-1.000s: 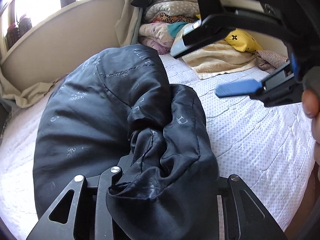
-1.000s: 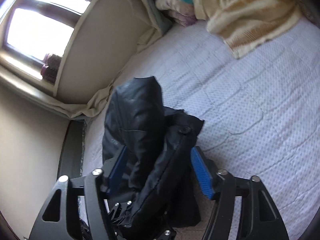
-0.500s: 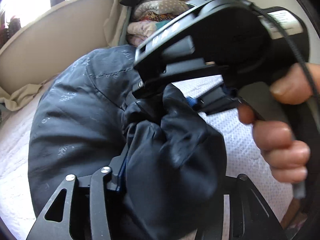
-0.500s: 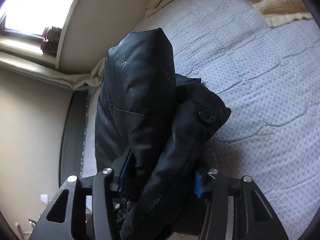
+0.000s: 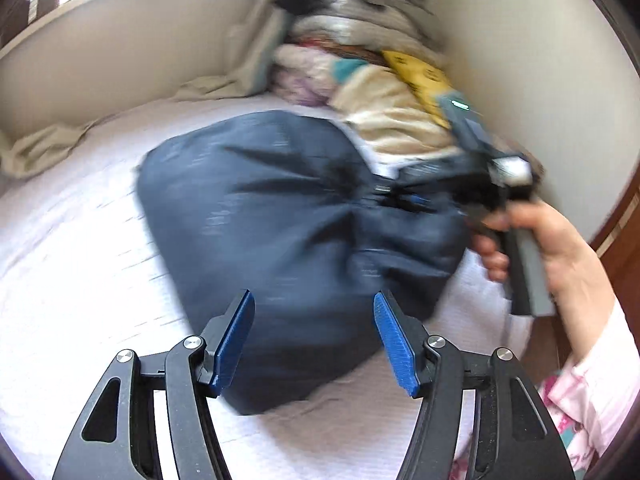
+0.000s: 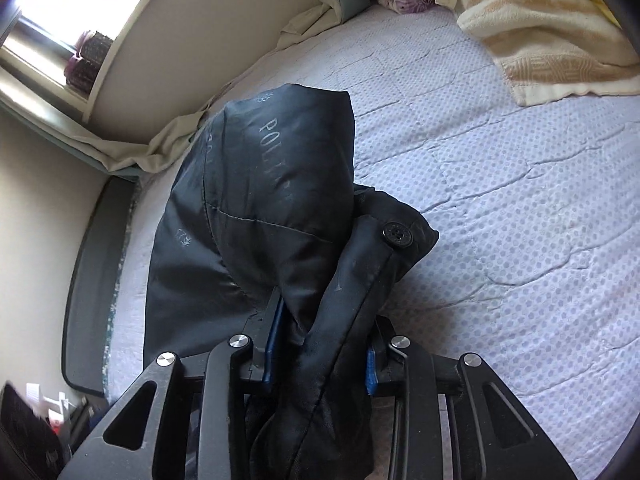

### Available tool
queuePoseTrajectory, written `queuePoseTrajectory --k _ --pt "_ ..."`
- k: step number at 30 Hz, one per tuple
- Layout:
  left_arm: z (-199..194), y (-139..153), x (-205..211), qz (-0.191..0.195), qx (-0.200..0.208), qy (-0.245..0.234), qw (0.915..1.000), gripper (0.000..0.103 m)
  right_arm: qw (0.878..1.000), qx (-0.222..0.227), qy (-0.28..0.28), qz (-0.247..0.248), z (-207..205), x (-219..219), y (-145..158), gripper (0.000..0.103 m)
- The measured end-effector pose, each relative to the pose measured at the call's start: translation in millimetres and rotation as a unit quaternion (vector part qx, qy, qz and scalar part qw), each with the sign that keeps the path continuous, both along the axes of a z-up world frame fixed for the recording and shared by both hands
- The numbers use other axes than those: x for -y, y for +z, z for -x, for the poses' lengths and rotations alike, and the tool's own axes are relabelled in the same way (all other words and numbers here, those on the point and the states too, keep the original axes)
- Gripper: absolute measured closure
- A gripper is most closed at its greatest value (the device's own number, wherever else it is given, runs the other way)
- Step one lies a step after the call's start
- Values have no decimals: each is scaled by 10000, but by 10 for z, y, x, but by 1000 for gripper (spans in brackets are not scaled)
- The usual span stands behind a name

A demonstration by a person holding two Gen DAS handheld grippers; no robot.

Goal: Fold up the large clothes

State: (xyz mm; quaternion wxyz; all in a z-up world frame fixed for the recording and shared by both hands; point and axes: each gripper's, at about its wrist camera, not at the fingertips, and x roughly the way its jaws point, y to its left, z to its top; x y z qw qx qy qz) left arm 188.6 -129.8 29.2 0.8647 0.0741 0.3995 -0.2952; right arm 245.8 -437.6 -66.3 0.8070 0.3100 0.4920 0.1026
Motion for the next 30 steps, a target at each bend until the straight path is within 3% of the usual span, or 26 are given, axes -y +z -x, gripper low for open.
queuePoseTrajectory --k 5,12,15,21,22,23,25,27,29,30 --pt "-203 -161 -80 284 -440 -115 9986 37 9998 -60 -154 113 23 -17 -3 74" --pt "-275 -381 -67 577 -459 -197 9971 37 9989 -180 -423 37 76 3 -57 73" --pt "-242 -441 3 438 -405 -353 9976 36 9979 -290 -582 2 103 27 -178 71" --pt "-254 -636 166 158 -277 -481 9983 35 9960 -309 -820 156 95 104 -418 59" --pt "-262 -655 184 122 -255 -479 9985 34 9958 -300 -858 52 99 120 -436 55" --pt "-271 -665 195 104 -250 -482 9985 34 9951 -304 -940 -65 118 160 -440 45" --pt "-298 -678 200 125 -292 -475 9984 34 9924 -361 -1175 -79 182 230 -364 29" --pt "-305 -680 204 101 -294 -455 9985 34 9918 -241 -1257 6 261 241 -153 28" --pt "-310 -680 215 90 -279 -420 9987 34 9893 99 -1319 617 378 182 205 28" --pt "-306 -677 224 77 -265 -402 9988 34 9818 343 -1384 1253 468 103 445 28"
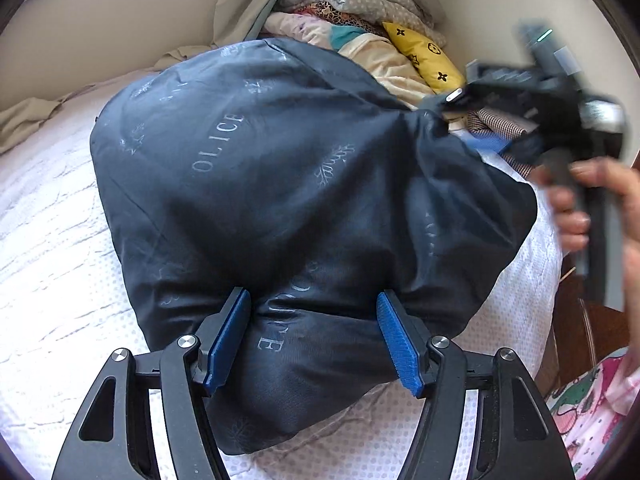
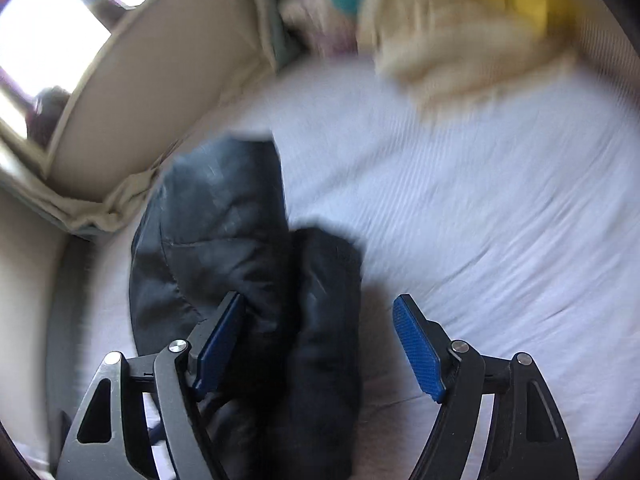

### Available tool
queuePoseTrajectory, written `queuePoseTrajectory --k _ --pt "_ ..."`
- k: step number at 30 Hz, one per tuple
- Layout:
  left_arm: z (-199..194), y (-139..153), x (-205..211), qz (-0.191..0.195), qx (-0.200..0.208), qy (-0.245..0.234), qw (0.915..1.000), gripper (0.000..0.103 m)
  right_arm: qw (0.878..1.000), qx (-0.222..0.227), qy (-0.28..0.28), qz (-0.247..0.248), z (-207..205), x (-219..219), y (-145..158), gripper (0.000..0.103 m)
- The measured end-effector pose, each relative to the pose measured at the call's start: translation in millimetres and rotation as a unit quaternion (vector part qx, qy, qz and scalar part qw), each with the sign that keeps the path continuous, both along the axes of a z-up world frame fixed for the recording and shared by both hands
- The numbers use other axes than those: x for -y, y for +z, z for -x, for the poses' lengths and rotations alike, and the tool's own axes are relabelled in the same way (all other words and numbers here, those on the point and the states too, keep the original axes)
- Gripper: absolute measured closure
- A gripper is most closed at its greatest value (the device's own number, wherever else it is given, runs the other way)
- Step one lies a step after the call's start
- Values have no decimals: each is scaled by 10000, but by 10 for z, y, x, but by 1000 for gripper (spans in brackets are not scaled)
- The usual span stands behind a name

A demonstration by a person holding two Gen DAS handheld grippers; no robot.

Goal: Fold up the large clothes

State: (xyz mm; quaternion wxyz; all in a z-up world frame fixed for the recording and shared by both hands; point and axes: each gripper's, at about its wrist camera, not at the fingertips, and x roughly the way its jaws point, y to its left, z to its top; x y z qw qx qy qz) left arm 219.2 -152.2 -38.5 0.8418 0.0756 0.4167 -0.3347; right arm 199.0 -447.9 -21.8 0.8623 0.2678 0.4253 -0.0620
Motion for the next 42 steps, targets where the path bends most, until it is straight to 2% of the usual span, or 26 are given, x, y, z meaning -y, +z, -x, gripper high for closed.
queuePoseTrajectory --k 2,3,5,6,7,8,12,16,21,25,28,31,34,35,38,42 --pt "6 3 19 -19 32 27 10000 34 9937 373 47 1055 158 -196 359 32" --pt "21 3 25 -34 55 35 10000 33 9883 624 294 1360 243 -333 527 36" --pt "48 4 36 -65 98 46 9999 33 9846 817 962 1213 297 -533 642 63" --pt "56 4 43 -80 116 49 9999 33 9831 819 1211 1103 304 -609 638 71" --pt "65 5 46 -90 128 54 9999 33 9818 717 1425 1031 298 -694 590 85" --pt "75 0 50 -96 135 62 9998 32 9811 565 1546 1015 284 -766 516 92" --pt "99 -11 60 -125 153 67 9998 32 9783 -191 1766 1064 247 -939 68 92" --pt "118 -16 111 -183 182 15 9997 32 9795 -603 1608 1054 150 -888 -312 92" --pt "129 -27 163 -260 251 -20 9993 32 9863 -588 1342 765 91 -825 -598 92" --pt "146 -60 186 -300 325 -56 9990 32 9834 -443 1325 1159 102 -908 -709 93" --pt "188 -86 217 -395 472 -55 9981 32 9852 -357 1183 1186 94 -922 -768 93" --pt "210 -81 212 -433 512 -51 9977 31 9898 -484 1068 812 97 -840 -693 91" --pt "229 -79 198 -477 557 -71 9973 31 9919 -675 986 437 128 -734 -445 86" --pt "230 -81 190 -479 562 -68 9972 31 9924 -597 970 465 161 -732 -314 83" --pt "224 -84 181 -480 561 -77 9972 31 9923 -129 969 764 184 -794 155 82" --pt "179 -92 194 -497 616 -30 9969 31 9899 -193 1157 790 -185 -901 451 77"
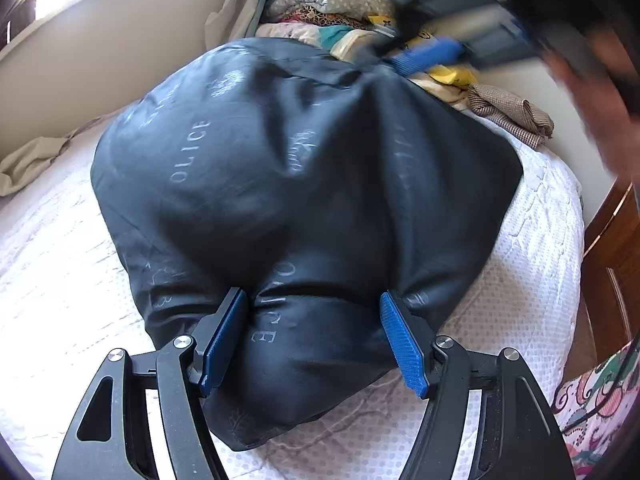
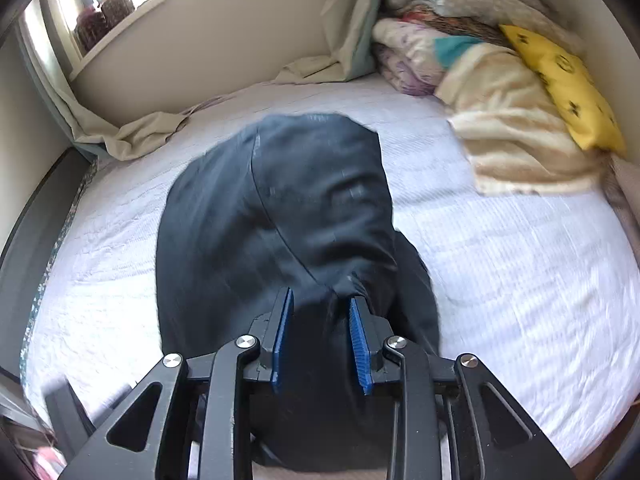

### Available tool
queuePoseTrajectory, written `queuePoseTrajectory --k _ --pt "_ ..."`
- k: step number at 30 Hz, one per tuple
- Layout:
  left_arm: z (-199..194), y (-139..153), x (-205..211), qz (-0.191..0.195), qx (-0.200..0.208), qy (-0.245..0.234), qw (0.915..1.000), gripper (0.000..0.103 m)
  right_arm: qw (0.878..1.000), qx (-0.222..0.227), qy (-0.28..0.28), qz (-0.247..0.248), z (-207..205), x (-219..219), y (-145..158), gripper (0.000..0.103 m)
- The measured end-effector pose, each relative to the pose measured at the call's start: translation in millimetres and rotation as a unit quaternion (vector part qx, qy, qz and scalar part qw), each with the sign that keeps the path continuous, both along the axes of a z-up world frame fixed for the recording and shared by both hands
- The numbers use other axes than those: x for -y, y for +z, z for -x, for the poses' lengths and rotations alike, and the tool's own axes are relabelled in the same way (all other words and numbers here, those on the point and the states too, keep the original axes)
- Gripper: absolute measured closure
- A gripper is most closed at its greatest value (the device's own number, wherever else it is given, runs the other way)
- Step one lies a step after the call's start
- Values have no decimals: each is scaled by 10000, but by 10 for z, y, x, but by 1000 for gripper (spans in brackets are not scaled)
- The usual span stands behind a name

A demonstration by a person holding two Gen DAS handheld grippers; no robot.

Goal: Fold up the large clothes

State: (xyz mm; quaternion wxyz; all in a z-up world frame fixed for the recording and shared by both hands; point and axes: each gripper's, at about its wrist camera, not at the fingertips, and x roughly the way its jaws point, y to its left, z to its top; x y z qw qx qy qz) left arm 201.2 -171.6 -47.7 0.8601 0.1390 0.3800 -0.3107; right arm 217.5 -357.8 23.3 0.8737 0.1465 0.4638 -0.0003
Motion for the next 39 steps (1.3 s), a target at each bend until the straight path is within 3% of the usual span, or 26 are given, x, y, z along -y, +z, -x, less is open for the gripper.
queuePoseTrajectory --k 3,5,8,11,12,15,16,19,21,23,25,28,32,33,35,37,39 --pt "-29 -16 -24 30 -32 25 10000 31 9988 -375 283 150 -427 -156 56 75" --pt "-46 -13 -42 94 -83 -6 9999 31 9961 -755 366 283 -574 -261 73 67" --pt "-21 -29 -48 101 -91 -76 9999 31 9955 -676 506 438 -485 -291 120 63" --pt "-6 -55 -70 55 -42 -203 9998 31 9905 -921 389 947 -266 -155 -171 64" --pt "2 -62 -65 29 -12 -235 9997 31 9900 -1050 325 887 -193 -75 -305 63" --pt "10 -61 -112 33 -9 -251 9997 31 9962 -848 190 92 98 191 -526 53" --pt "17 -64 -110 35 -15 -248 9997 31 9972 -735 68 -115 173 275 -539 47" --pt "23 -66 -105 34 -13 -251 9997 30 9974 -552 -70 -461 260 424 -490 45" --pt "25 -86 -105 37 -9 -291 9996 30 9971 -681 123 -317 241 412 -512 51" --pt "42 -83 -108 4 -16 -359 9994 29 9933 -976 333 -529 237 390 -670 82" --pt "84 -61 -119 -4 -54 -478 9988 29 9881 -1348 431 -596 303 335 -840 88" --pt "152 -21 -149 64 -144 -704 9974 29 9813 -1804 617 -265 456 207 -1059 90" --pt "127 -24 -178 183 -226 -663 9974 27 9820 -1781 510 -376 656 219 -1108 90" --pt "110 -37 -169 153 -235 -636 9976 27 9835 -1706 428 -419 673 257 -1077 88" --pt "93 -37 -149 100 -216 -580 9980 24 9859 -1601 155 -458 709 341 -951 63" --pt "57 -27 -126 82 -221 -522 9984 23 9917 -1245 -165 -285 777 437 -707 47" --pt "36 -31 -117 79 -239 -484 9985 22 9972 -645 -358 156 824 444 -360 47"
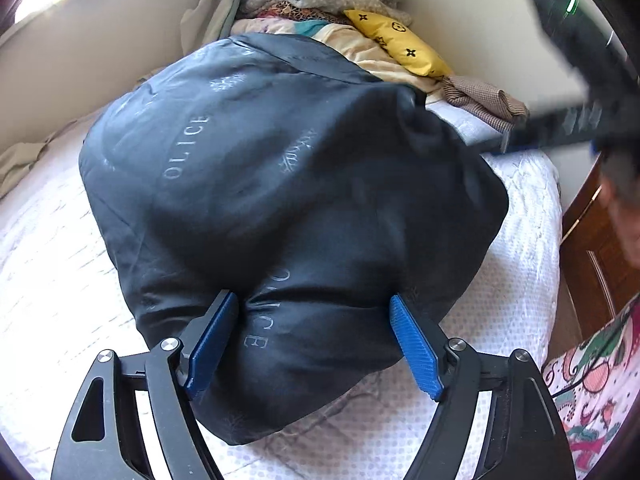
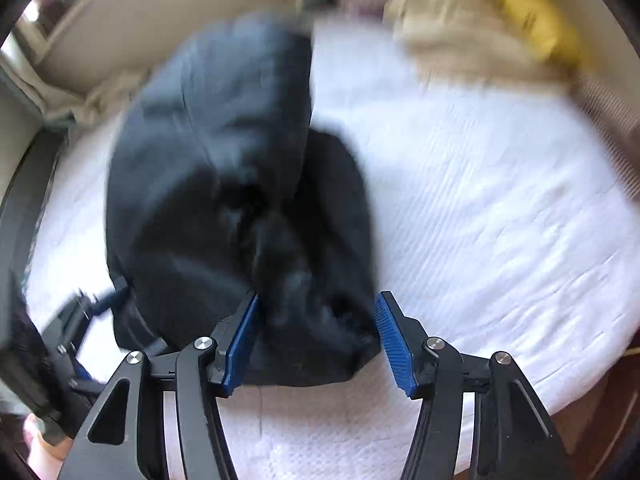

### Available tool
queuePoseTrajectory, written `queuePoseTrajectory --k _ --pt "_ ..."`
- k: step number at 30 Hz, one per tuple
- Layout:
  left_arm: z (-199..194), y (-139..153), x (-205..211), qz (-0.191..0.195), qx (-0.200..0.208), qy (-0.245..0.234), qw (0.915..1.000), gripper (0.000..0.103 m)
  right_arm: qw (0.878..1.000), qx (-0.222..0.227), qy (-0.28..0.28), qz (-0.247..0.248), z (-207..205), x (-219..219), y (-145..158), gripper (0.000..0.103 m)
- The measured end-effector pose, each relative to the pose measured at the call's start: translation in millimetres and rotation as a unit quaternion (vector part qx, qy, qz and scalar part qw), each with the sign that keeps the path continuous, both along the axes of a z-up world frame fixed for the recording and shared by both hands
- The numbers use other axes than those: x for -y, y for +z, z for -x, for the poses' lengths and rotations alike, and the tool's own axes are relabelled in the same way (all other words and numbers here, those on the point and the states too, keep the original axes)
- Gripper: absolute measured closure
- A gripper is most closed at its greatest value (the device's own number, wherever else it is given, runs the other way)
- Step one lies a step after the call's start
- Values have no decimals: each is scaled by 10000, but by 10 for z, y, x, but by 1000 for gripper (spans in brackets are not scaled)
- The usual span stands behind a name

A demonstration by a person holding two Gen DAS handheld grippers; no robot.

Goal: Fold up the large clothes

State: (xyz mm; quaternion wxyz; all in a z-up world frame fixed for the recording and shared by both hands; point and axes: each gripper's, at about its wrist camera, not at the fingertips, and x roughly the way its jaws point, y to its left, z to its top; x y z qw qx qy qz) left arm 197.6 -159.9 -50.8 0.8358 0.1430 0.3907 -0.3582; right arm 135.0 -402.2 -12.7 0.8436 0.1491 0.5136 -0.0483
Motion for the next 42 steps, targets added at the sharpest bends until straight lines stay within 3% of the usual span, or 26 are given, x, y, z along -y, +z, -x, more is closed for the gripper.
queuePoseTrajectory --k 2,5,8,10,13,17,21,32,36,39,42 --pt "-4 -7 14 -4 -1 -5 10000 21 9983 470 -54 339 -37 -53 288 47" --pt "23 -15 43 -86 63 -37 9999 20 9949 932 34 396 -284 -177 605 48" --pt "27 -32 90 -136 117 -82 9998 20 9913 1129 581 334 -827 -433 711 57" --pt "36 -44 125 -157 137 -108 9997 20 9907 978 898 307 -1271 -592 638 64" --pt "33 -45 124 -143 123 -134 9997 20 9913 677 1075 353 -1762 -756 443 65" --pt "-4 -41 105 -46 57 -159 9998 20 9942 -117 907 559 -2198 -701 -148 65" --pt "-47 -34 116 71 -29 -184 9998 20 9948 -482 696 571 -2308 -570 -654 66" --pt "-59 -59 184 116 -37 -216 9997 21 9989 282 365 -2 -2241 -319 -1078 67" --pt "-43 -63 196 53 -9 -217 9998 21 9986 480 213 -99 -2195 -252 -1048 68" --pt "-36 -60 182 31 -23 -185 9998 20 9991 362 221 33 -2184 -283 -881 65" --pt "-46 -45 190 -12 -8 -155 9999 18 9992 307 262 77 -2071 -319 -502 52"
